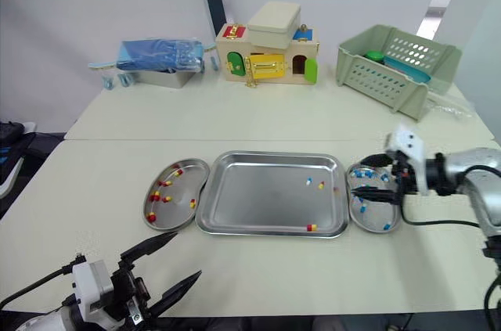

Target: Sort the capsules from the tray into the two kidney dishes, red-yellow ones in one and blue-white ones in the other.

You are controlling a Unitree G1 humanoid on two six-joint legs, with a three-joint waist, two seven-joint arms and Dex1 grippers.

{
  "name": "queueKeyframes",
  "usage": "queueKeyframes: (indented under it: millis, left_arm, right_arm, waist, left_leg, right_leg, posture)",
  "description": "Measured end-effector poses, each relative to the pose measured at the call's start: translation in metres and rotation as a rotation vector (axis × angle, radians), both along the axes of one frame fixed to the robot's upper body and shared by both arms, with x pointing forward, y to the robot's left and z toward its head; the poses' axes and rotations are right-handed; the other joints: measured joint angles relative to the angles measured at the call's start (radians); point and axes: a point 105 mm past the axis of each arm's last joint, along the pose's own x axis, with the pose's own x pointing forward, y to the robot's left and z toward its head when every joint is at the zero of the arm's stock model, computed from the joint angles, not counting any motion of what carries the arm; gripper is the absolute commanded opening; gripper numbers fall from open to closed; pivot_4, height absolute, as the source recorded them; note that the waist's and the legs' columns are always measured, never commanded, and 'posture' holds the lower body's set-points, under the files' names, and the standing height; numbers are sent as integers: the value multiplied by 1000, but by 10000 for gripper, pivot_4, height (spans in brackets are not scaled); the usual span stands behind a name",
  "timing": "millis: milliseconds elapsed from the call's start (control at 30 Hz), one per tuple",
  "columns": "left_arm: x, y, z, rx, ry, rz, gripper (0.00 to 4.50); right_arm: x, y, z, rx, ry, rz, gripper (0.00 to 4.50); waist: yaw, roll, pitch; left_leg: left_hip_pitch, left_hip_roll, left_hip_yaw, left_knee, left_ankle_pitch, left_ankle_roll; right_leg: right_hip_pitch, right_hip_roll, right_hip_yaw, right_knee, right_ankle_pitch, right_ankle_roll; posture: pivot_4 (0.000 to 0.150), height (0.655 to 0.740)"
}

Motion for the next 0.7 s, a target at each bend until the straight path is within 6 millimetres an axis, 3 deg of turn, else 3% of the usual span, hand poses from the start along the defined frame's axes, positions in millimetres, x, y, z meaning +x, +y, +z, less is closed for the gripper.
queueKeyframes:
  millis: [167,300,433,600,700]
  left_arm:
    - [-1,-5,-5,-8,4,-14,45000]
    - [-5,-7,-10,-14,16,-10,45000]
    - [-6,-9,-12,-24,22,-12,45000]
    - [-8,-12,-13,-33,21,-16,45000]
    - [-9,-13,-14,-37,26,-12,45000]
  right_arm:
    - [19,42,-1,-14,8,19,44664]
    - [26,59,-21,-74,52,-9,44664]
    - [29,66,-37,-135,68,-20,44664]
    - [39,68,-41,-169,46,-55,44664]
    - [44,66,-49,-187,52,-80,39041]
  waist:
    - [1,0,0]
    - [9,0,0]
    - [10,0,0]
    - [9,0,0]
    - [9,0,0]
  left_leg:
    - [-2,0,-1,0,0,0]
    - [-4,0,-1,0,0,0]
    - [-4,0,-1,0,0,0]
    - [-4,0,-1,0,0,0]
    - [-4,0,-1,0,0,0]
  right_leg:
    - [-2,0,0,0,0,0]
    - [-4,0,-1,0,0,0]
    - [-5,0,-1,1,0,0]
    - [-5,0,-1,1,0,0]
    - [-5,0,0,1,0,0]
  posture:
    - [1500,7400]
    - [1500,7400]
    - [1500,7400]
    - [1500,7400]
    - [1500,7400]
